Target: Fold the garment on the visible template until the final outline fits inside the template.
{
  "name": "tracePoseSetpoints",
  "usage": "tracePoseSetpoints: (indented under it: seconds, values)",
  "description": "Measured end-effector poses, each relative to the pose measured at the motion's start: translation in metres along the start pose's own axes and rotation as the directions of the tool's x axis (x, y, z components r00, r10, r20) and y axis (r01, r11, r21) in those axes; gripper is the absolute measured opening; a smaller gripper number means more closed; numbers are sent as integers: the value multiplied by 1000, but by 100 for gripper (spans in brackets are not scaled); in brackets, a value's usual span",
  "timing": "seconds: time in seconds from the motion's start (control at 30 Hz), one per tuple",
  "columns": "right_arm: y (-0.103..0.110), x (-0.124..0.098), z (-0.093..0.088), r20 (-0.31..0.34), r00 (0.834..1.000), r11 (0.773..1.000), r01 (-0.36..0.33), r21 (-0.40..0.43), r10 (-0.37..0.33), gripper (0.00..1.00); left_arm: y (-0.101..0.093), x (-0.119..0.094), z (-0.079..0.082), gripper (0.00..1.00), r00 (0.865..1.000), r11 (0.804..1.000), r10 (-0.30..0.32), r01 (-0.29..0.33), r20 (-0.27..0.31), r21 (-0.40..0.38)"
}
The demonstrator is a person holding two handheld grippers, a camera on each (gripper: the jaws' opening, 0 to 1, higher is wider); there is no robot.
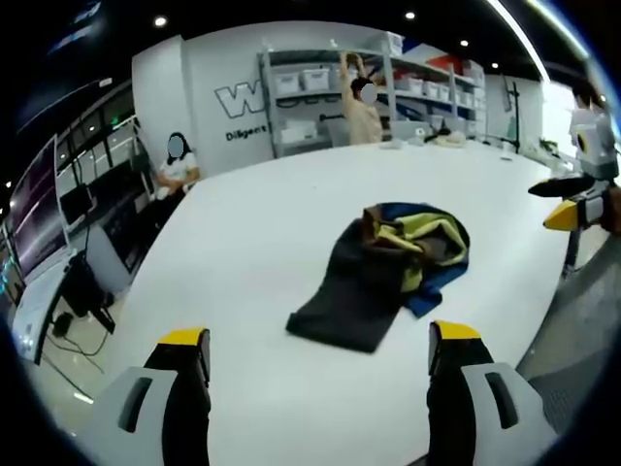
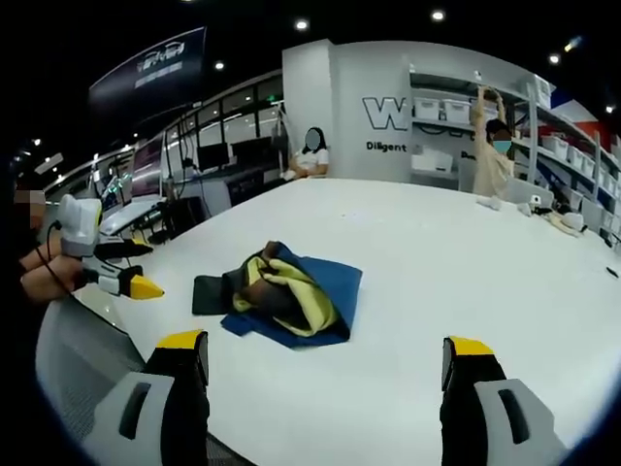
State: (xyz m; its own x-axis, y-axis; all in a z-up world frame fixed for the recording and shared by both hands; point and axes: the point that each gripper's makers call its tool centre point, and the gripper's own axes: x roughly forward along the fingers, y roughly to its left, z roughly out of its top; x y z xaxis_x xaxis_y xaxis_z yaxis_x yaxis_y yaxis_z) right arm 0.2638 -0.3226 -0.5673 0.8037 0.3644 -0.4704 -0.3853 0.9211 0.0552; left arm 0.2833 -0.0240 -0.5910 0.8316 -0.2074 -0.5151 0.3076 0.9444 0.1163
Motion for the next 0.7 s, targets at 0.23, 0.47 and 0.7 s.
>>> tracePoseSetpoints:
  seconds: [0.23,0.47,0.7]
  values:
    - [0,0,-1,-7,1000,1000,2,-9,-2,99,1,0,-1,91,1000,1000,3,-3,-3,-6]
    - [0,0,-3,-17,1000,1000,2,-10,-2,99,4,0,-2,91,1000,1000,9,-9,-6,-21]
    - [0,0,-2,-14,1000,1000,2,-9,-2,99,3,0,-2,91,1000,1000,9,-9,-9,-16]
